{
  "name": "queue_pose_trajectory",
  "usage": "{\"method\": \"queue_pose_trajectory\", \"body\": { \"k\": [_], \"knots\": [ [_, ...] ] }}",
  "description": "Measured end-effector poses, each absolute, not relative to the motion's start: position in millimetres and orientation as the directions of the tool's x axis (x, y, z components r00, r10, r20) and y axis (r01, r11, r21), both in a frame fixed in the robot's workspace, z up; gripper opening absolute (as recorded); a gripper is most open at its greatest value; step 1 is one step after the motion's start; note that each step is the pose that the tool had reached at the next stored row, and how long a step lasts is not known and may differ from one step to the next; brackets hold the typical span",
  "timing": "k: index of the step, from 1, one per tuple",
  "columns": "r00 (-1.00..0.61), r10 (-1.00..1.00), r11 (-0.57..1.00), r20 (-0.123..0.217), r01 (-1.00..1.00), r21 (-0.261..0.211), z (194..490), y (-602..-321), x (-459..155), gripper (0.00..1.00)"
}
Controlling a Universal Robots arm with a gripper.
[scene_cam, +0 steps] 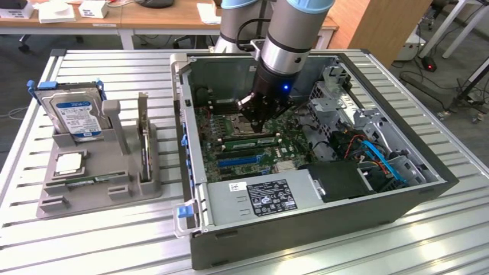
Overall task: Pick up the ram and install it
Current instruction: 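Press down the ram until it locks into place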
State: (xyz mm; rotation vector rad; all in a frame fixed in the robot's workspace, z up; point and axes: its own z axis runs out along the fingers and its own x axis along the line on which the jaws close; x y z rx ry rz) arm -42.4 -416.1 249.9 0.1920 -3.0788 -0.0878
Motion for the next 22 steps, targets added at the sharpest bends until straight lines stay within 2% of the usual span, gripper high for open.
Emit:
{"method": "queue_pose_trajectory", "body": {
  "k": [10,17,22],
  "knots": [
    [-0.991,-0.123,0.991,0.052,-0.12,0.057,249.9,-418.3,-42.3,0.09],
    [-0.991,-0.12,0.993,0.059,-0.12,0.01,249.1,-413.6,-42.4,0.09],
    [-0.991,-0.12,0.993,0.059,-0.12,0.002,248.8,-411.5,-42.3,0.09]
  ]
}}
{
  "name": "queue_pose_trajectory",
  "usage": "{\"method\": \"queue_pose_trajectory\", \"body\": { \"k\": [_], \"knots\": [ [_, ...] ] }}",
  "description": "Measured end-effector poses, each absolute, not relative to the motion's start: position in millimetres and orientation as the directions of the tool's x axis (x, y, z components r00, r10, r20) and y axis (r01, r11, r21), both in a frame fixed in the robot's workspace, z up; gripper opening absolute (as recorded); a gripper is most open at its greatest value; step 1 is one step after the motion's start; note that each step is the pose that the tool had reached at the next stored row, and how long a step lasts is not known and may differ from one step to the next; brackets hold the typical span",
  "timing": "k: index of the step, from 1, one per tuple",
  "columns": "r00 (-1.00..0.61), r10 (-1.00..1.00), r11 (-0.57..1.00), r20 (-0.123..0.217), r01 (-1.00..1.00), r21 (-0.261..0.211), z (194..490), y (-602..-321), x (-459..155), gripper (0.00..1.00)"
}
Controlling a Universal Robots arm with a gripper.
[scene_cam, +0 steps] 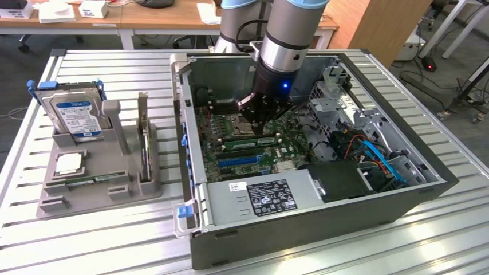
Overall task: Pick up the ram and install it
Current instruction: 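Press down the ram until it locks into place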
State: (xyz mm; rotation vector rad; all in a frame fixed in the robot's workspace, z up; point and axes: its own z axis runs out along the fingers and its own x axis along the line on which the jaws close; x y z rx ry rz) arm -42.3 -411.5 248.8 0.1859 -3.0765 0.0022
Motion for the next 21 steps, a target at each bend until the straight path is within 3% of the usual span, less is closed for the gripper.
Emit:
{"method": "queue_pose_trajectory", "body": {
  "k": [7,21],
  "knots": [
    [-0.992,-0.12,0.993,0.041,-0.12,0.0,248.8,-411.4,-45.5,0.09],
    [-0.992,-0.12,0.993,0.04,-0.12,0.0,248.6,-407.7,-45.6,0.09]
  ]
}}
